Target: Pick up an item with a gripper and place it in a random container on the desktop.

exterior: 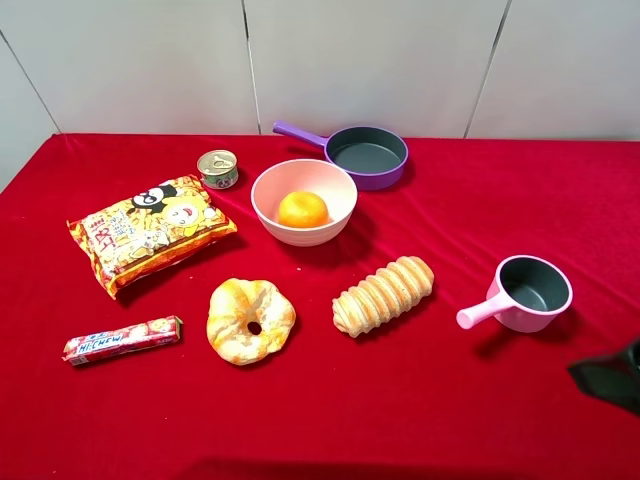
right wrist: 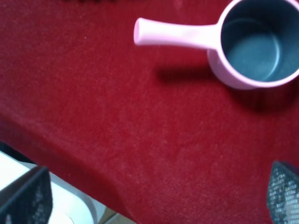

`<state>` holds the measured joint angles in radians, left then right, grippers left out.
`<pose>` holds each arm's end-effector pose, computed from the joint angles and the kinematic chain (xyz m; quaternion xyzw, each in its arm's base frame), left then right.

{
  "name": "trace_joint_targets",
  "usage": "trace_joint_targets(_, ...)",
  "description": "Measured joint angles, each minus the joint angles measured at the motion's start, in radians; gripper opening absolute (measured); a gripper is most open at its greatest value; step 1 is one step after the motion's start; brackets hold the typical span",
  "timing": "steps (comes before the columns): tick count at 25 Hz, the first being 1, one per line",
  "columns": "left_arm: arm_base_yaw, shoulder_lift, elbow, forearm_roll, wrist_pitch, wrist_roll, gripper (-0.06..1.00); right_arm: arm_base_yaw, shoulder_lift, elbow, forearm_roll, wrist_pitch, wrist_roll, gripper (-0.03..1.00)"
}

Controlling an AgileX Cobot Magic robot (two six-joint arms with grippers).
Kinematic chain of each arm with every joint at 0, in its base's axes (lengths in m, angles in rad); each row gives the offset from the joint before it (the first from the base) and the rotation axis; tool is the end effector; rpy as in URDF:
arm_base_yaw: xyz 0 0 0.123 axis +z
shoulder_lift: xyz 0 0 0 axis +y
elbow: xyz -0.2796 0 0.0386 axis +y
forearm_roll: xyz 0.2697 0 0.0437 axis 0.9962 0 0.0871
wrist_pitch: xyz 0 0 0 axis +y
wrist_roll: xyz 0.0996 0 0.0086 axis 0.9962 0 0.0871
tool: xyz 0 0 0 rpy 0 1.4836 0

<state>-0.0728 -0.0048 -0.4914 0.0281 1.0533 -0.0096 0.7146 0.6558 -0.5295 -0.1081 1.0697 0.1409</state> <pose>0.0258 0.0006 0.2818 0.0265 0.8518 -0.0075 0.5232 0.0965 0.0711 0.2444 -0.2888 0.9282 0.0475 0.2296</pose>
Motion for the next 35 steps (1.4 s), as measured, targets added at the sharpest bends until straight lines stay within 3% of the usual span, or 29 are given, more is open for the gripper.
trace_joint_targets(24, 0.000, 0.000, 0.000, 0.000, 0.000, 0.000, 0.97, 0.000, -0.524, 0.028, 0.034, -0.037, -0.002, 0.69)
trace_joint_targets(35, 0.000, 0.000, 0.000, 0.000, 0.000, 0.000, 0.97, -0.008, -0.660, 0.028, 0.016, -0.036, 0.006, 0.69)
